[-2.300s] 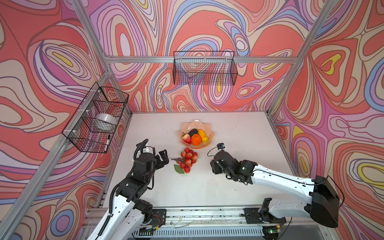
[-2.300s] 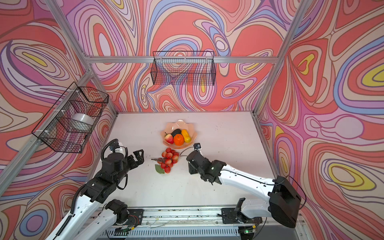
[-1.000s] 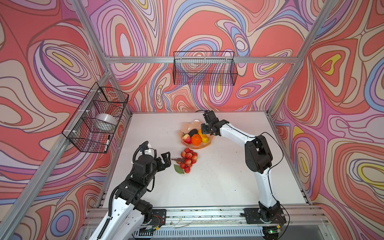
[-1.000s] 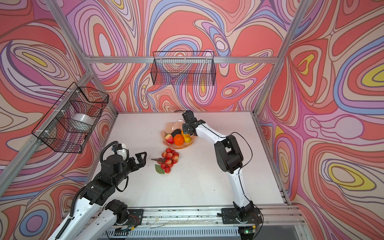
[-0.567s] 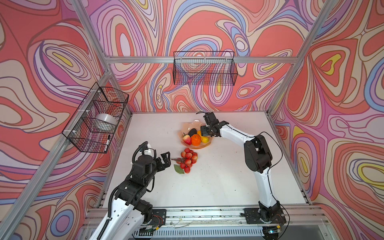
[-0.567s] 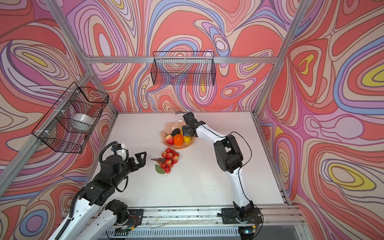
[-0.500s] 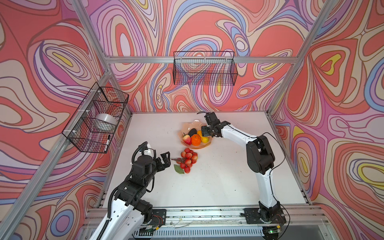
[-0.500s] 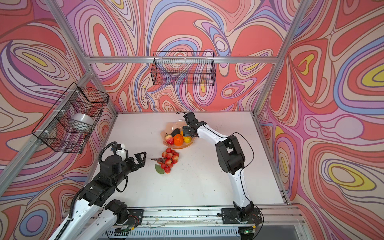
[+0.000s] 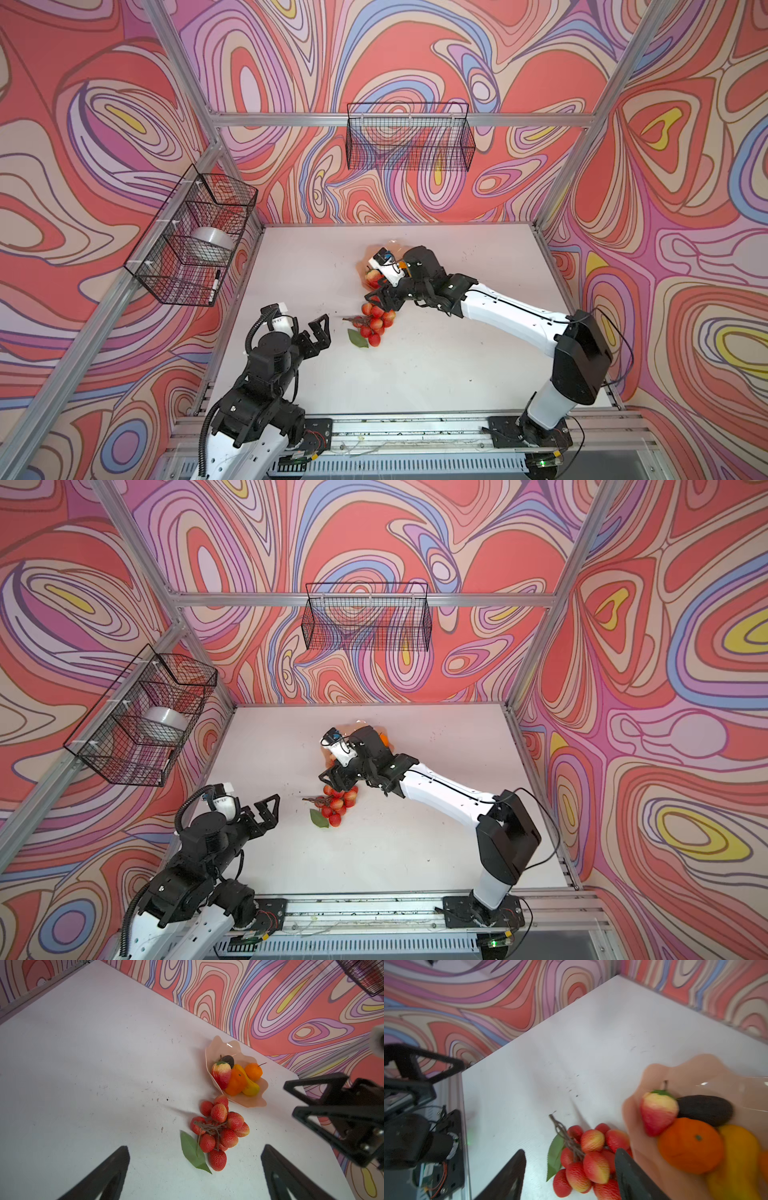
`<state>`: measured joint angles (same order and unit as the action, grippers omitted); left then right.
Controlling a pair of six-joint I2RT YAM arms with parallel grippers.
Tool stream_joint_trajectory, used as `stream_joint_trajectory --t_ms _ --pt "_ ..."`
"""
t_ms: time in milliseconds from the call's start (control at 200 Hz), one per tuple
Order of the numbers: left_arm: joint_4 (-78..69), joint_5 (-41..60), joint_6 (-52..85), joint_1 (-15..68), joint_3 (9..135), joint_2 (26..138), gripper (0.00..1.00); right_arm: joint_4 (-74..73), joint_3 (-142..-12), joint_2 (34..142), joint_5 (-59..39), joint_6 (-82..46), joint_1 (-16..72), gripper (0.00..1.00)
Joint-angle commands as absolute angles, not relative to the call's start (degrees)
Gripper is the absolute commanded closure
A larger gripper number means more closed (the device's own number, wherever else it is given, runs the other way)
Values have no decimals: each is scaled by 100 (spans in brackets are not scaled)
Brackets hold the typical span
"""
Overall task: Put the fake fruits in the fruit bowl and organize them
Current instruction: 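Grasp the lychee bunch by its stem with the right gripper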
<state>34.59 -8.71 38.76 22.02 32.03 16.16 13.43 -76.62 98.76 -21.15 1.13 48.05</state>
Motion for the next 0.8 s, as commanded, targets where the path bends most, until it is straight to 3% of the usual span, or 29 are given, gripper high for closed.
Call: stream_joint_trajectory --t_ms 0,796 --pt "3911 -663 4033 2166 3223 1382 0 1572 -7846 10382 -2342 562 4978 31" --pt "4350 -631 4193 2164 3365 888 0 2321 -9447 12357 -1732 993 5328 35"
